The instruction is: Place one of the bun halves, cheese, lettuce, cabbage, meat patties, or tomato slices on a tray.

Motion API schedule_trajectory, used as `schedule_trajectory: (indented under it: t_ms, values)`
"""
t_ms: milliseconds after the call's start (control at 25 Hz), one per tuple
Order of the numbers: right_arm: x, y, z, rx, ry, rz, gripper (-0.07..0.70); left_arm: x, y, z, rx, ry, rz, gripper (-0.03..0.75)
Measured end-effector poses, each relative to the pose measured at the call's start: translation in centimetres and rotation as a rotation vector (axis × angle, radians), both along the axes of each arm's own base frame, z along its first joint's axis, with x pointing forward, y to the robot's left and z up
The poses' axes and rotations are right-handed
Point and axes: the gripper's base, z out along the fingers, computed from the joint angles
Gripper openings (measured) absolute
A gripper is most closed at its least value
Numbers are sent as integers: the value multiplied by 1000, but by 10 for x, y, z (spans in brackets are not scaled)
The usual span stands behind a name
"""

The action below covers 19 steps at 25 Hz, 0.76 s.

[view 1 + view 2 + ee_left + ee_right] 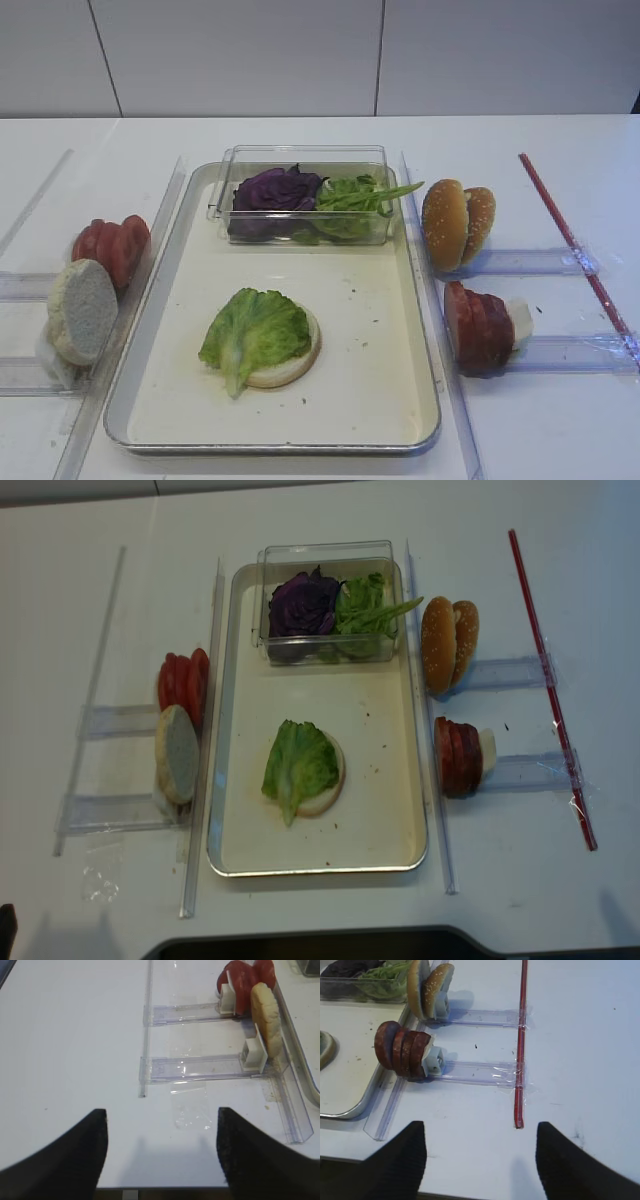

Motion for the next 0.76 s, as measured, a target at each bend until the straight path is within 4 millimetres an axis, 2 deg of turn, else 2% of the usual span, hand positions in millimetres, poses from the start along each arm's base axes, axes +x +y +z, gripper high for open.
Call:
schedule_trajectory:
  t_ms: [760]
  values:
    - [0,0,0,0,0,0,509,0,0,0,0,0,0,469]
